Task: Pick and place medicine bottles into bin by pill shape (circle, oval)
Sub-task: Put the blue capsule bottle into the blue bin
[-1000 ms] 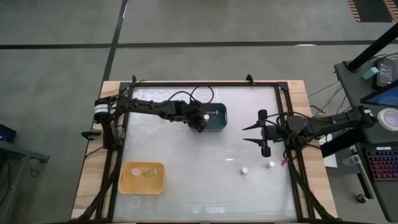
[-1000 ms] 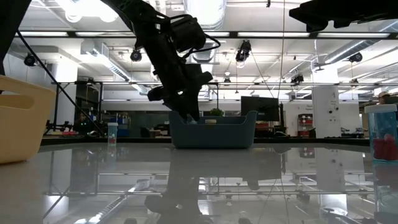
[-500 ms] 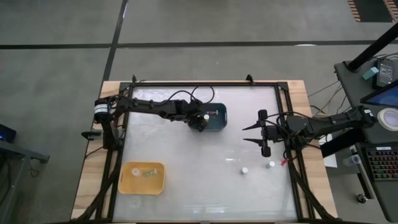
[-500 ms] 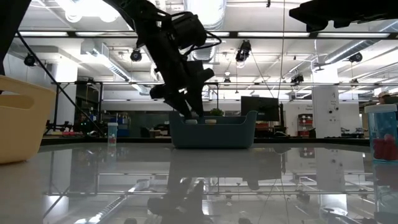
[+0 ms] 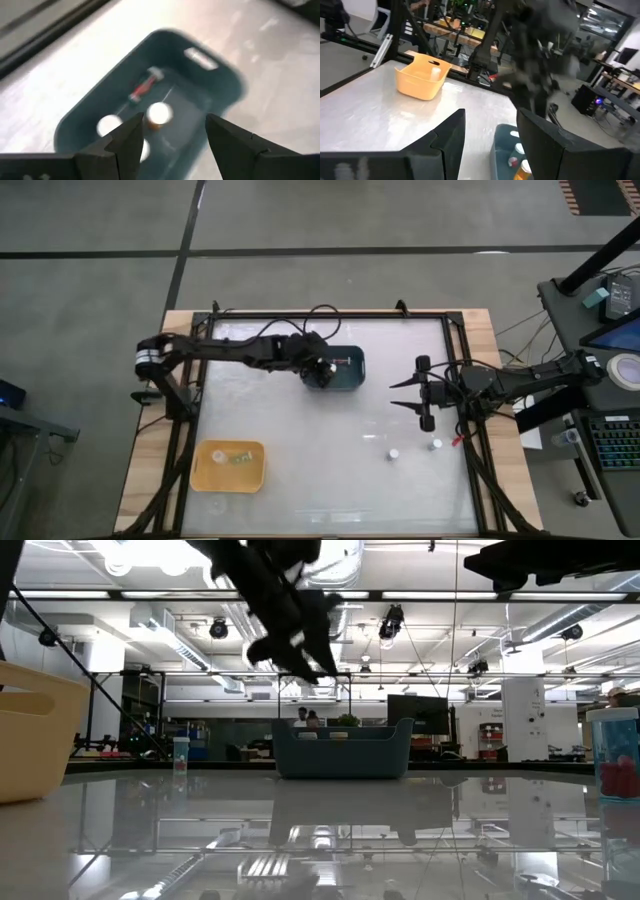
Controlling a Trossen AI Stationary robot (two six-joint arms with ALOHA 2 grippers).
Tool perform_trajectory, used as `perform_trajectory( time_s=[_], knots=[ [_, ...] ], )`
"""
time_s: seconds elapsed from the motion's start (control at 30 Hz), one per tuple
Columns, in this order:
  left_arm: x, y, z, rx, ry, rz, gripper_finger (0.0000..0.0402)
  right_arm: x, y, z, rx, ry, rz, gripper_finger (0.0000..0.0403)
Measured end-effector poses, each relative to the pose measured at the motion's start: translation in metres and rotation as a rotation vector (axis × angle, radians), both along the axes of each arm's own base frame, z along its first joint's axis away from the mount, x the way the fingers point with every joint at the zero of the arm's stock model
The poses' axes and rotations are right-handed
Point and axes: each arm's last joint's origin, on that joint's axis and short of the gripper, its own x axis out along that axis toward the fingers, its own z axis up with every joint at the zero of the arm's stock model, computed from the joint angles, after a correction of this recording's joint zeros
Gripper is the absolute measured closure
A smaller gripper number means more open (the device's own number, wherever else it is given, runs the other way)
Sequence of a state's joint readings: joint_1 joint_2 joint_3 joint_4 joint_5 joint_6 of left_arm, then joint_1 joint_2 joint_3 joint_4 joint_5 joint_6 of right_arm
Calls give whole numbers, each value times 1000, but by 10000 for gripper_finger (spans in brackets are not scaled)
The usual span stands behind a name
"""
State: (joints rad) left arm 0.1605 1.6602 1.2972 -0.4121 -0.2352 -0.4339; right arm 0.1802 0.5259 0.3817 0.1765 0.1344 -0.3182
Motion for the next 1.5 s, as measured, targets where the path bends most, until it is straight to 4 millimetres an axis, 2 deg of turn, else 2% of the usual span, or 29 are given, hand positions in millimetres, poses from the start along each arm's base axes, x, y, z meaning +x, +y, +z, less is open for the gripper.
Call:
perform_trajectory(
  time_s=[0.17,0.3,0.57,0.77,0.97,1.13,1.3,1.5],
  knots=[
    [-10,-32,29,47,-80,-119,207,0,0,0,13,0,-10,232],
    [-16,-58,41,52,-115,-191,207,0,-1,0,38,0,-28,232],
    [-23,-104,42,82,-111,-357,207,0,-1,0,94,-2,-34,232],
    [-28,-130,38,140,-85,-477,207,0,-1,0,231,4,-42,232],
    [-32,-145,28,261,-49,-608,207,0,1,0,374,15,-33,232],
    [-25,-152,33,460,-171,-731,207,3,5,2,452,72,-30,232],
    [-24,-153,32,633,-265,-788,207,12,10,8,495,266,-71,232],
    [-31,-150,21,662,-288,-788,207,24,19,11,608,565,-173,232]
  ],
)
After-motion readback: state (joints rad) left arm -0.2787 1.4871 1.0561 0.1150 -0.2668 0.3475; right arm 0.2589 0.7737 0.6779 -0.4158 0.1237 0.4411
